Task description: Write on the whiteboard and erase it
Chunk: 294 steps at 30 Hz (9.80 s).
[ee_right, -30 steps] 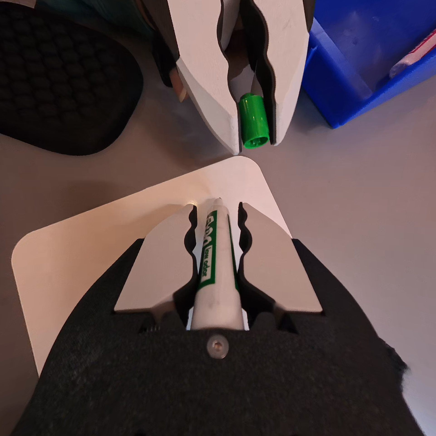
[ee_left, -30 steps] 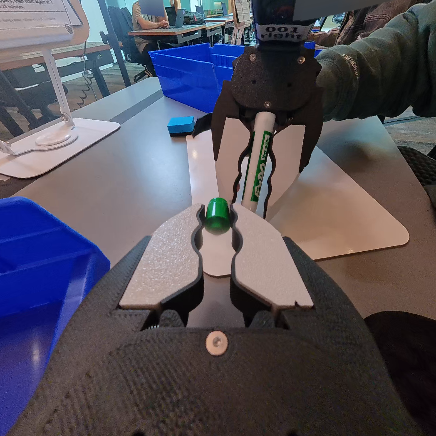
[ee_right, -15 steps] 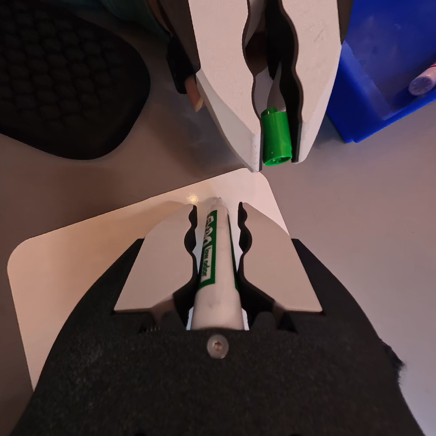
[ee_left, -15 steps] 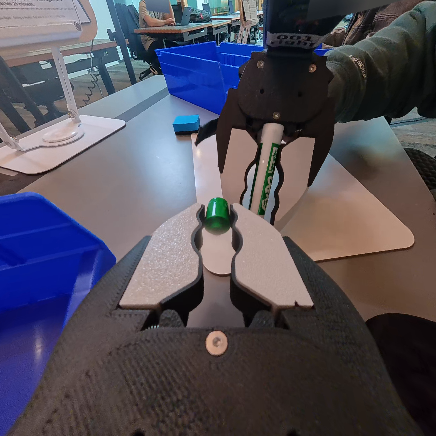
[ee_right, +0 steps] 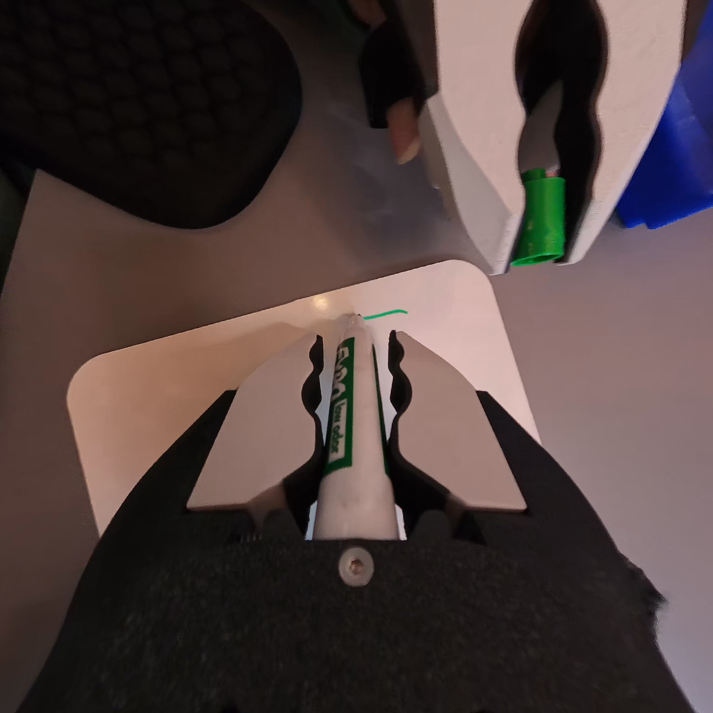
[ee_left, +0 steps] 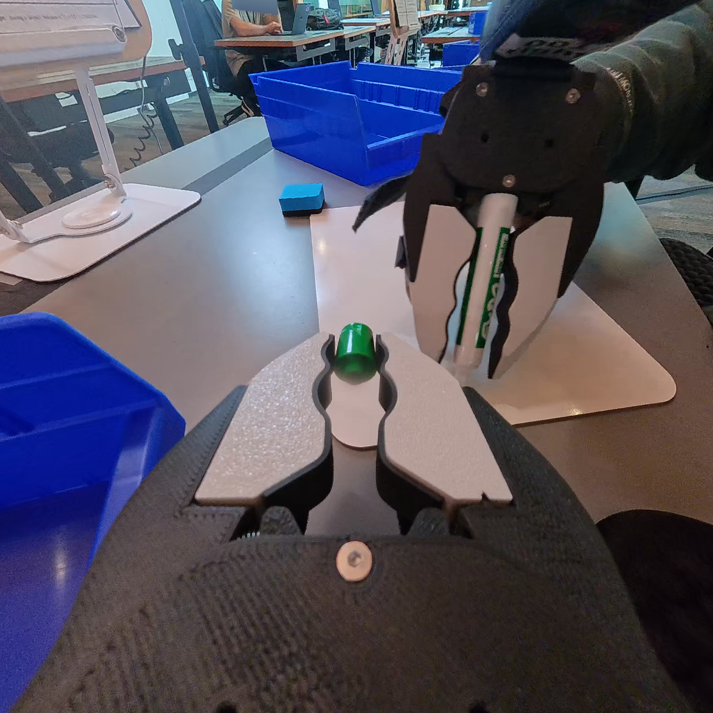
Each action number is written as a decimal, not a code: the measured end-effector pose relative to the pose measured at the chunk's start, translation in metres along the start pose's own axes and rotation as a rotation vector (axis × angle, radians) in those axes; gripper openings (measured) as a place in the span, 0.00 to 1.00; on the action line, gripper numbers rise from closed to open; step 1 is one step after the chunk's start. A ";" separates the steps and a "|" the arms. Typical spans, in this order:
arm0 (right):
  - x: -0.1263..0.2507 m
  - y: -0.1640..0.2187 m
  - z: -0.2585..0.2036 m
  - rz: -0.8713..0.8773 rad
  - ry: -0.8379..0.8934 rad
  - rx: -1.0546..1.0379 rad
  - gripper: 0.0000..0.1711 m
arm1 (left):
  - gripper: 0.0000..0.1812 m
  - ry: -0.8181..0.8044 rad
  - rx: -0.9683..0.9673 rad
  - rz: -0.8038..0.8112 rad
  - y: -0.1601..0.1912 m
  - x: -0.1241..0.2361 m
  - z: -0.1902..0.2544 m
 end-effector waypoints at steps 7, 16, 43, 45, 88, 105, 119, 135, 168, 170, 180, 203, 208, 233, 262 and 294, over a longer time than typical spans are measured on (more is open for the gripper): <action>0.005 0.000 -0.030 -0.025 -0.040 0.035 0.19 | 0.11 0.003 0.000 -0.003 0.000 -0.001 0.001; 0.002 0.001 -0.012 -0.014 0.012 0.027 0.19 | 0.11 -0.001 -0.004 0.000 -0.001 0.000 0.001; 0.008 0.018 0.014 -0.063 0.089 0.020 0.19 | 0.11 0.008 -0.005 -0.004 0.000 -0.001 0.002; 0.012 0.022 0.008 -0.069 0.087 0.016 0.19 | 0.11 0.009 -0.005 -0.005 0.000 -0.001 0.002; 0.049 0.043 0.000 -0.079 0.155 -0.060 0.19 | 0.11 0.013 0.000 -0.011 0.002 -0.003 0.003; 0.035 0.056 0.044 -0.126 0.176 -0.073 0.19 | 0.11 0.017 0.005 -0.009 0.001 -0.002 0.003; 0.049 0.053 0.003 -0.128 0.129 -0.066 0.20 | 0.11 0.016 0.003 -0.015 0.003 -0.002 0.003; 0.035 0.056 0.051 -0.118 0.169 -0.059 0.20 | 0.11 0.014 0.011 -0.008 0.002 -0.001 0.001; 0.066 0.087 -0.002 -0.219 0.179 -0.071 0.20 | 0.11 0.025 0.012 -0.024 0.005 -0.004 0.005; 0.065 0.087 0.002 -0.215 0.187 -0.071 0.20 | 0.11 0.025 0.010 -0.025 0.005 -0.004 0.005; 0.058 0.085 0.038 -0.201 0.235 -0.059 0.20 | 0.11 0.027 0.011 -0.024 0.005 -0.003 0.005; 0.073 0.104 0.058 -0.167 0.263 -0.180 0.20 | 0.11 0.026 0.017 -0.018 0.004 -0.003 0.004; 0.067 0.102 0.058 -0.182 0.244 -0.167 0.20 | 0.11 0.024 0.009 -0.009 0.001 -0.002 0.005; 0.091 0.127 0.031 -0.259 0.194 -0.204 0.19 | 0.11 0.025 0.004 -0.018 0.003 -0.003 0.005; 0.092 0.134 0.061 -0.220 0.216 -0.236 0.19 | 0.11 0.027 0.017 -0.027 0.005 -0.004 0.001; 0.100 0.147 0.068 -0.238 0.264 -0.259 0.20 | 0.11 0.040 0.020 -0.033 0.006 -0.004 0.004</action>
Point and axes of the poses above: each gripper's, where its closed fingertips meet, x back along the fingers, y out of its underside, z = x × y across the jaws, the point moved 1 cm from there along x, back along the fingers, and after that the axes turned 5 degrees about x, right-handed, at the moved point
